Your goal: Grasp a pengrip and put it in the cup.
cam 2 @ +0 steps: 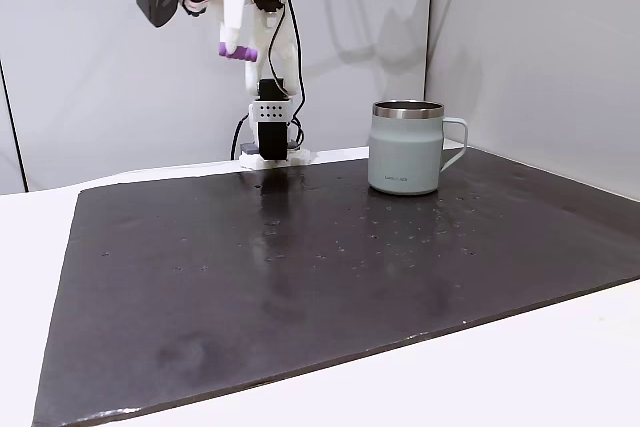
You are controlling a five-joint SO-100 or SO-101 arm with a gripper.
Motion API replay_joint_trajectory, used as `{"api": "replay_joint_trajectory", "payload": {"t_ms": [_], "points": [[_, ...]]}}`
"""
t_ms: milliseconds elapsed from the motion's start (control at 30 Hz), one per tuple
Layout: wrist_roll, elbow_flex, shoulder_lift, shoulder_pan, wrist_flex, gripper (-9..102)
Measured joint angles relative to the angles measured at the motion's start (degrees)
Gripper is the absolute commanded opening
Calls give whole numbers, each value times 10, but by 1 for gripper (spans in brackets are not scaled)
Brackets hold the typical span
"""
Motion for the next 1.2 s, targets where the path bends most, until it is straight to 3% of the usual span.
{"api": "replay_joint_trajectory", "payload": {"t_ms": [267,767,1200], "points": [[115,68,85,-163,0,0],[253,113,74,-470,0,0],[231,144,33,-566,-3,0]]}}
